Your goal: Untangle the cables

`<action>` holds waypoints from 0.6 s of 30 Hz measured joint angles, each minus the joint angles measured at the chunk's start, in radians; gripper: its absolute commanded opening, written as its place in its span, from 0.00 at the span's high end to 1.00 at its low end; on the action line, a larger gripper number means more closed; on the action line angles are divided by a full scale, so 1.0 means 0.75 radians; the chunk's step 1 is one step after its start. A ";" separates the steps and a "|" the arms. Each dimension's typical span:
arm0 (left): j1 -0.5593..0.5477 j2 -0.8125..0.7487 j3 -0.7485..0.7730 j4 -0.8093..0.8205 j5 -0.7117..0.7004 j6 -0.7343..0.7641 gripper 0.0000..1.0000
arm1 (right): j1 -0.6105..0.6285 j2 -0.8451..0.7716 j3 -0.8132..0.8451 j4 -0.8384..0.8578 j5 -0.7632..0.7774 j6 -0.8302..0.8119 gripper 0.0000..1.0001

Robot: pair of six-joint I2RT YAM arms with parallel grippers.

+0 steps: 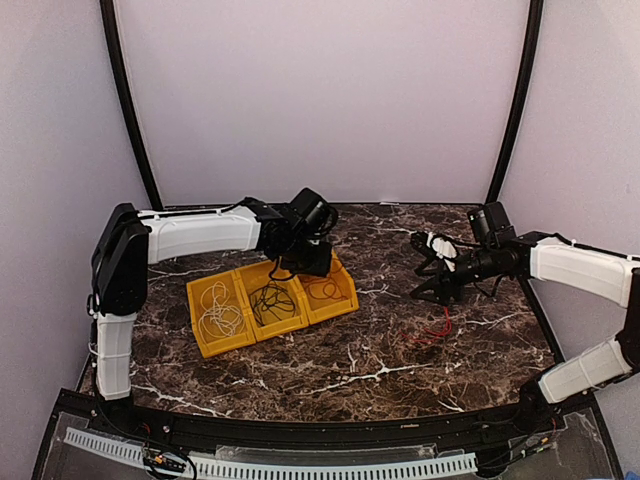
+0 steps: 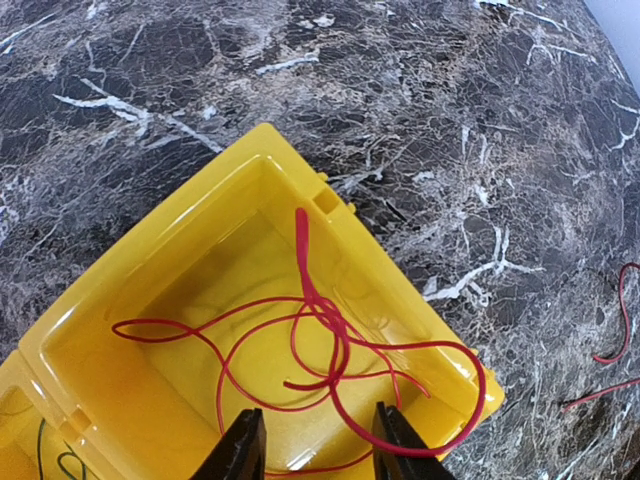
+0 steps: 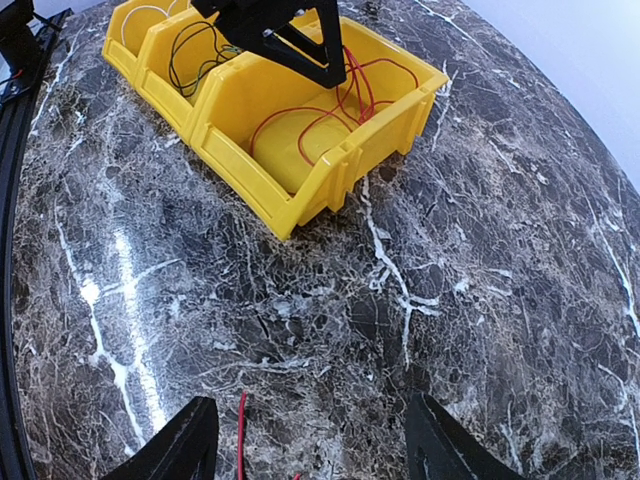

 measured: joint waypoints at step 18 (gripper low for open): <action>-0.050 -0.326 -0.191 0.094 -0.096 0.090 0.50 | -0.091 -0.076 0.084 -0.069 0.224 0.061 0.33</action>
